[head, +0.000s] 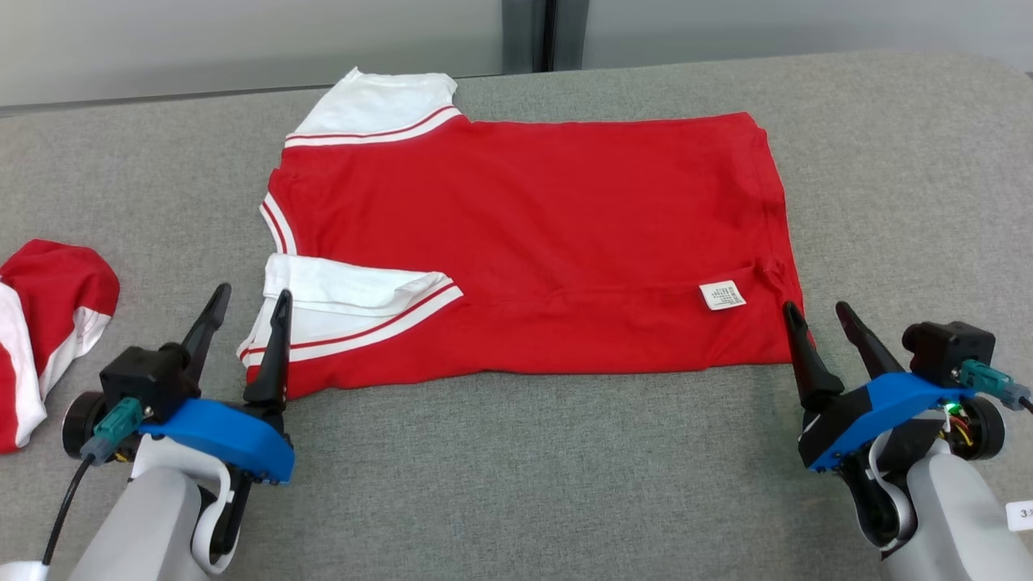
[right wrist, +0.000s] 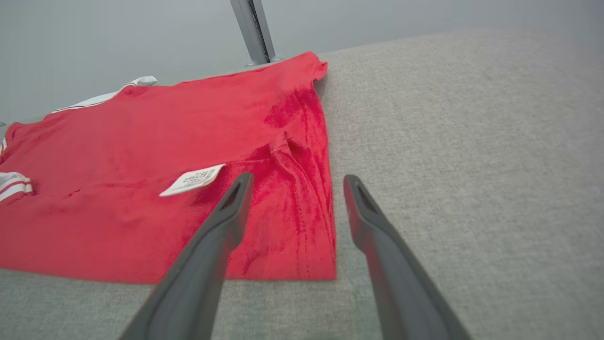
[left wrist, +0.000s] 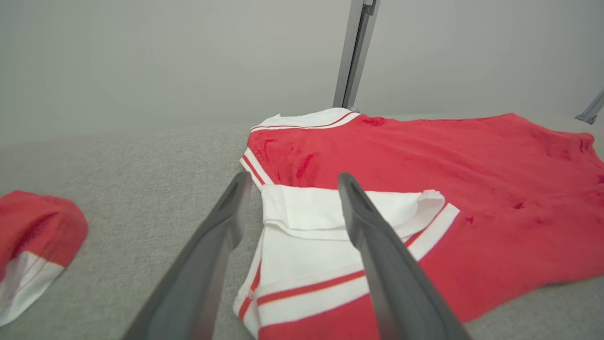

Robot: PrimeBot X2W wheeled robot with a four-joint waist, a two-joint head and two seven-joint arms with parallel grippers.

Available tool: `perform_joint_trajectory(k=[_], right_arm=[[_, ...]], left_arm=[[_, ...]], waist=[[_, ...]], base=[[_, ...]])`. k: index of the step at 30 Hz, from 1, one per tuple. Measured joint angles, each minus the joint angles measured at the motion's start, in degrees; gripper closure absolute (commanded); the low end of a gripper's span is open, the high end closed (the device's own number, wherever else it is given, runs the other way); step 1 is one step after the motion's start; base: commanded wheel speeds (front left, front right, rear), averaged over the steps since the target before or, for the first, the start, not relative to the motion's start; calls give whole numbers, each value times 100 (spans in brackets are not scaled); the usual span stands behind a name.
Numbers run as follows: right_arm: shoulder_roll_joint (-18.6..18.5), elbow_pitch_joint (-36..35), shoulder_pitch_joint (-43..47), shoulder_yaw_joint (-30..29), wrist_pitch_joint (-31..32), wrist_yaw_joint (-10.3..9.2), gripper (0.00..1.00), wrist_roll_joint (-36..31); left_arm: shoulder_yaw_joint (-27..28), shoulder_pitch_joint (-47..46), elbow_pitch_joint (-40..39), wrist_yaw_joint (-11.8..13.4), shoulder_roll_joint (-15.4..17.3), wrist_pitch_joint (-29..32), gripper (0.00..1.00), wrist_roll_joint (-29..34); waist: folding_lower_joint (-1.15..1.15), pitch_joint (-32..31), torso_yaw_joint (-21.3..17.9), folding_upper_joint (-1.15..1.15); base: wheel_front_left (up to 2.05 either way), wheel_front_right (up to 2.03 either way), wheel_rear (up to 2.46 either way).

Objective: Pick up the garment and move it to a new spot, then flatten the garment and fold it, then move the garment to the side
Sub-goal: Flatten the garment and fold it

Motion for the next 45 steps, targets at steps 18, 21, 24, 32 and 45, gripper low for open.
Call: perform_joint_trajectory(k=[18,21,24,32,45], right_arm=[[-82,302,221,22,365,0,0,-366],[-45,452,100,65,331,0,0,-410],[-2,688,-63,164,285,0,0,-487],[37,1069,-263,288,2,0,100,-416],[-38,827,519,330,-237,0,100,58]], left_arm=[[-89,684,533,21,-54,52,0,-160],[-121,563,708,-19,-76,52,0,-236],[-277,327,926,-54,-116,83,0,-301],[-479,113,1171,-98,-153,51,100,-523],[-259,1175,347,105,-255,-24,100,-652]], waist=[[-1,-53,44,0],[-1,-27,44,0],[0,1,35,0],[-1,-48,43,0],[-1,-757,86,0]], base=[[0,0,0],[0,0,0],[0,0,0],[0,0,0],[0,0,0]])
